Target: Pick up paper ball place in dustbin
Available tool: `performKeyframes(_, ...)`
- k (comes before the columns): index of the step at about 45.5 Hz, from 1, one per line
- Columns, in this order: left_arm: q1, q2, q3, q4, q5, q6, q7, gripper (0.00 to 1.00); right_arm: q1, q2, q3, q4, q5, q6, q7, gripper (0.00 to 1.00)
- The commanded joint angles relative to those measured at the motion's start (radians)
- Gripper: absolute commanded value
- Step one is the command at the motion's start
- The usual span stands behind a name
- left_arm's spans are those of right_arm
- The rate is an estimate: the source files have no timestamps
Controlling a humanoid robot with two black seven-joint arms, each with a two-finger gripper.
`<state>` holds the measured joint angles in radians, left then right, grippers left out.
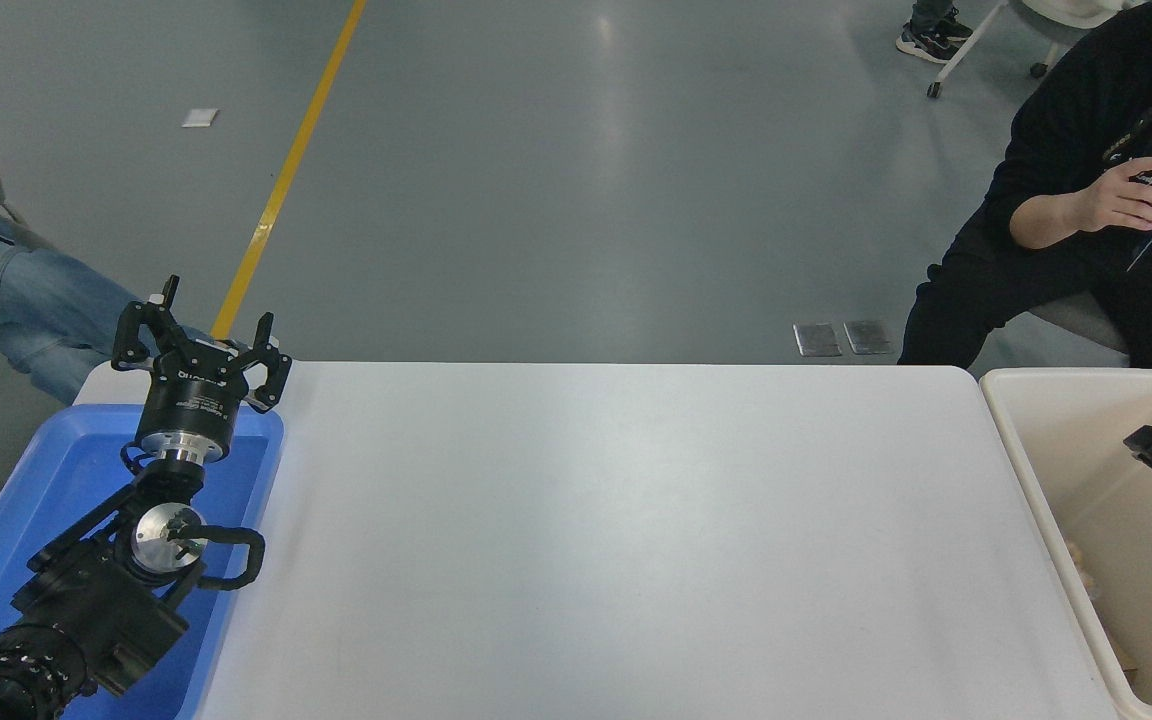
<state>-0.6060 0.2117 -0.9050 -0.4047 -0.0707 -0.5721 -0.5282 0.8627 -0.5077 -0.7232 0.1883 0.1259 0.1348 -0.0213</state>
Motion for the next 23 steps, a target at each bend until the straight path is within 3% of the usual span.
performKeyframes(1,0.0,0.0,0.0,0.0,0.0,0.0,-0.001,0.99,0.142,-0.002,-0.007,0.033,-0.017,0.008,0.003,1.0)
performKeyframes(23,-0.001,0.0,0.0,0.0,0.0,0.0,0.0,0.99,0.522,0.12,-0.122,0.214,-0.043,0.144,0.0,1.0)
